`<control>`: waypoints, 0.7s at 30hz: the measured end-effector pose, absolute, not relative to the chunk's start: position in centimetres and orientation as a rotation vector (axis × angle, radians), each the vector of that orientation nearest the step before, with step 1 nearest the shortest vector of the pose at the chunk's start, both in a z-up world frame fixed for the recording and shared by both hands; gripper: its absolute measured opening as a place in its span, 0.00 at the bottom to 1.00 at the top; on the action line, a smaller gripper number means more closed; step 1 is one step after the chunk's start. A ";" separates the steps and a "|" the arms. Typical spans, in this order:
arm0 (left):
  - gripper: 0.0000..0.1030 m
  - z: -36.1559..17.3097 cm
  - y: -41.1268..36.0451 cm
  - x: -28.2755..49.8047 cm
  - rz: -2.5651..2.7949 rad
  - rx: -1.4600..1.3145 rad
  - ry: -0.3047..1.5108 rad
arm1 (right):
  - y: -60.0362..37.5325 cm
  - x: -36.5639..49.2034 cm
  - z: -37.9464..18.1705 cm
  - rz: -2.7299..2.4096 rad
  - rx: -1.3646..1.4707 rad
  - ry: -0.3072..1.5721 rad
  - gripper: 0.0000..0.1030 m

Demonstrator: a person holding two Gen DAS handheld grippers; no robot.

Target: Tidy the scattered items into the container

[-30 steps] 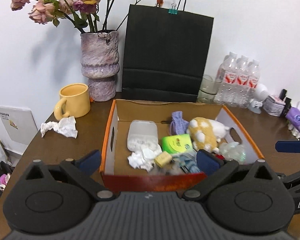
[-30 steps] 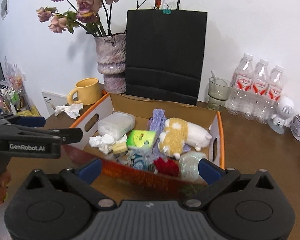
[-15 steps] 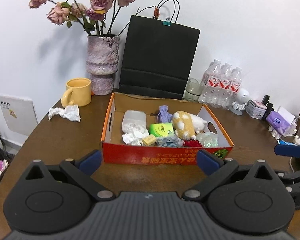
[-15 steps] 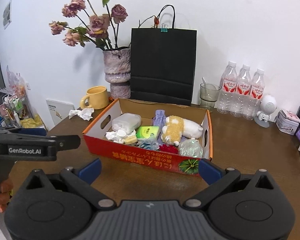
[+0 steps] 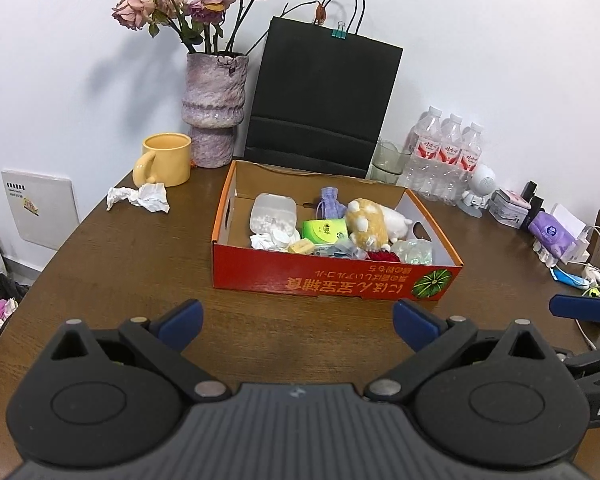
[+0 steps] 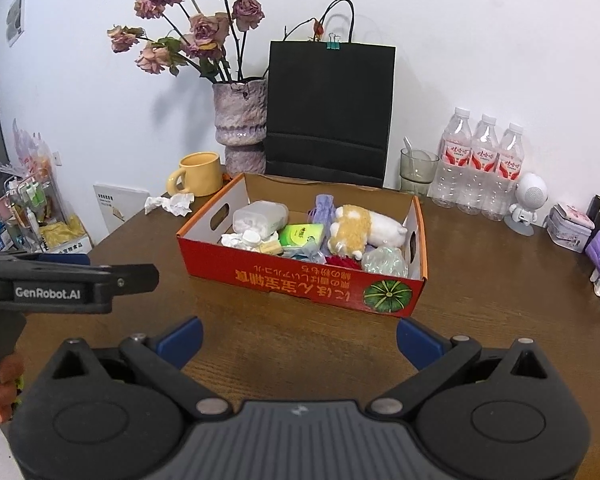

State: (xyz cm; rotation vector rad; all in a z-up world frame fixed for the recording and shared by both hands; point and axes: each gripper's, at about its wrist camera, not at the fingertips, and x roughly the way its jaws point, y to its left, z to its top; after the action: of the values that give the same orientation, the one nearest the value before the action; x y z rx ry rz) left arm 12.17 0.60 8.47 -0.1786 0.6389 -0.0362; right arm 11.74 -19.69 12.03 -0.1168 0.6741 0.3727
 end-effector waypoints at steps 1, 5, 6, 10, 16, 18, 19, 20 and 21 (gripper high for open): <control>1.00 8.5 0.6 12.1 -0.036 -0.179 0.638 | -19.7 11.7 12.0 0.368 -0.118 0.674 1.00; 1.00 8.4 0.3 11.8 -0.030 -0.174 0.636 | -19.9 11.5 11.9 0.361 -0.113 0.674 1.00; 1.00 8.4 0.2 11.8 -0.031 -0.173 0.637 | -20.0 11.5 11.8 0.359 -0.112 0.674 1.00; 1.00 8.2 0.0 11.7 -0.034 -0.173 0.642 | -20.2 11.5 11.7 0.356 -0.110 0.676 1.00; 1.00 8.0 -0.4 11.7 -0.031 -0.167 0.642 | -20.4 11.5 11.8 0.356 -0.099 0.668 1.00; 1.00 7.9 -0.5 11.7 -0.029 -0.168 0.644 | -20.4 11.5 11.9 0.356 -0.098 0.667 1.00; 1.00 7.9 -0.4 11.7 -0.028 -0.167 0.645 | -20.5 11.5 11.9 0.356 -0.097 0.666 1.00; 1.00 7.9 -0.5 11.7 -0.026 -0.165 0.645 | -20.5 11.5 11.9 0.357 -0.097 0.666 1.00; 1.00 7.8 -0.5 11.7 -0.024 -0.165 0.647 | -20.5 11.5 11.9 0.357 -0.097 0.666 1.00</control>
State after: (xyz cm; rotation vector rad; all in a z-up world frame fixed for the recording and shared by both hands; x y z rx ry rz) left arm 11.71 -0.49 7.81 -0.1649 0.6471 -0.0241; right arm 11.54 -20.46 11.90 -0.0975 0.6663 0.3573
